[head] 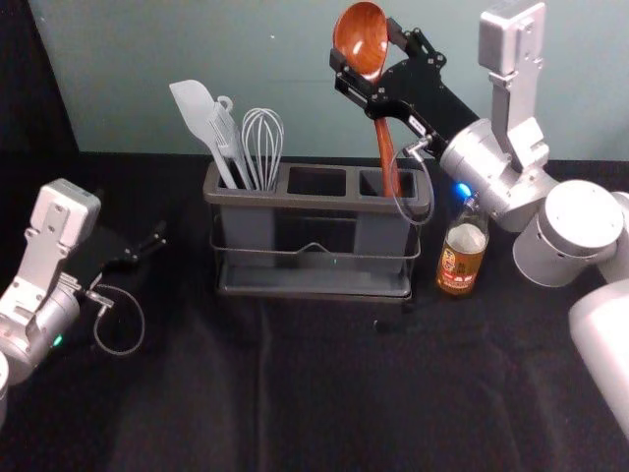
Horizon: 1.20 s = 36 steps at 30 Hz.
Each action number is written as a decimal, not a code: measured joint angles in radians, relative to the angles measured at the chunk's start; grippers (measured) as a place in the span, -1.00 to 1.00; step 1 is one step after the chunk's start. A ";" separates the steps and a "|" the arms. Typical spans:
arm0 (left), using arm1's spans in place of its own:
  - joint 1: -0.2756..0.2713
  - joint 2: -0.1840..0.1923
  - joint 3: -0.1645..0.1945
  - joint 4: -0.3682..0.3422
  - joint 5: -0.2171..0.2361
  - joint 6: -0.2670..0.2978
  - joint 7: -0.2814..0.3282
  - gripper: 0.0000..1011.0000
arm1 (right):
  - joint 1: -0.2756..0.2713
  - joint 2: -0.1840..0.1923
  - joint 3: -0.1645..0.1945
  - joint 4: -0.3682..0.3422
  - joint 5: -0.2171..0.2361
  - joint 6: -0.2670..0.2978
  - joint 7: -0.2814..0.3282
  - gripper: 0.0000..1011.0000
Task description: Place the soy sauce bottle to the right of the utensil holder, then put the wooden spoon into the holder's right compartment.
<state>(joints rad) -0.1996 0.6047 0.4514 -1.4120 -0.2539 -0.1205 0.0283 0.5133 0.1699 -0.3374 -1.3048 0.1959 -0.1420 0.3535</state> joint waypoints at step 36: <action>0.000 0.000 0.000 0.000 0.000 0.000 0.000 0.99 | -0.179 0.126 0.014 -0.241 0.083 0.212 -0.007 0.65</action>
<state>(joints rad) -0.1995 0.6047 0.4514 -1.4120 -0.2539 -0.1205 0.0283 0.3346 0.2962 -0.3232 -1.5457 0.2787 0.0697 0.3463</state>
